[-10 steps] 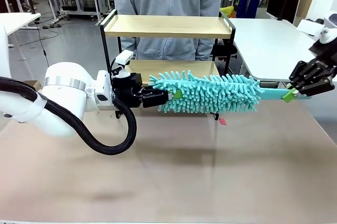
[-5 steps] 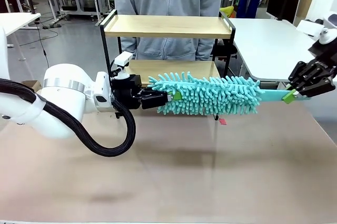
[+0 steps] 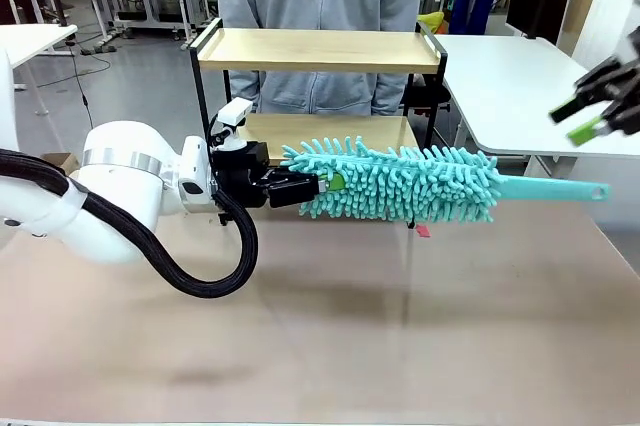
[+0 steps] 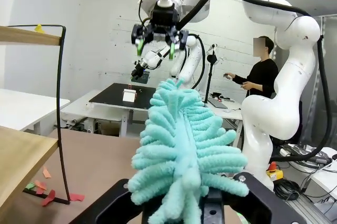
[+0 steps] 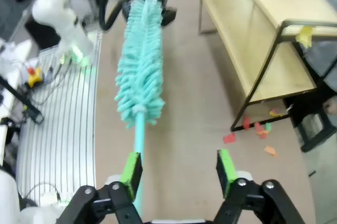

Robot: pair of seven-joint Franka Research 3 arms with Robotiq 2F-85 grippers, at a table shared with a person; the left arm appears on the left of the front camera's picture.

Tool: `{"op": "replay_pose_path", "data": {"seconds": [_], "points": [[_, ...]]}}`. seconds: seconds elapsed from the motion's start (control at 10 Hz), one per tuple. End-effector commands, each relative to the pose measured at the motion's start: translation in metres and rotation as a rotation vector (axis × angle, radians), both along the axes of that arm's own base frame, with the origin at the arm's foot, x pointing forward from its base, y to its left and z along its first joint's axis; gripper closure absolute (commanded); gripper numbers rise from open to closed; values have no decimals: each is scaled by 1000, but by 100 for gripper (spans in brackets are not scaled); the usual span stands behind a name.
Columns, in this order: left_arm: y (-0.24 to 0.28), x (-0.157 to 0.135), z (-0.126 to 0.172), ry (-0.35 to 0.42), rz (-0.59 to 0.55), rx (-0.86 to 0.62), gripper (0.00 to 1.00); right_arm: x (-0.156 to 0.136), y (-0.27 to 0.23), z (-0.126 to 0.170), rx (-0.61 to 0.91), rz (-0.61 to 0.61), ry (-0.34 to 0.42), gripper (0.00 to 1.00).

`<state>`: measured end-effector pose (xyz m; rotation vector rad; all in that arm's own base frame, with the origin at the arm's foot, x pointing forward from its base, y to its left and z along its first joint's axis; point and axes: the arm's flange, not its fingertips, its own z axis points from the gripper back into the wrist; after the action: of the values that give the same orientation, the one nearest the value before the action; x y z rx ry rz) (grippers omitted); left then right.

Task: Clean the shelf.
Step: Hand the Duster back to the human.

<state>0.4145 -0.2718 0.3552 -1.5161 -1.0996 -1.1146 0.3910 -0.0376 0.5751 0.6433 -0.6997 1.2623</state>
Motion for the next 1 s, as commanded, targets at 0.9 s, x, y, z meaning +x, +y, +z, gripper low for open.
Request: {"op": "replay_pose_path", "data": {"seconds": [0.9], "points": [[37, 9, 49, 35, 99, -140, 83, -33, -106, 22, 335, -210, -30, 0]]}}
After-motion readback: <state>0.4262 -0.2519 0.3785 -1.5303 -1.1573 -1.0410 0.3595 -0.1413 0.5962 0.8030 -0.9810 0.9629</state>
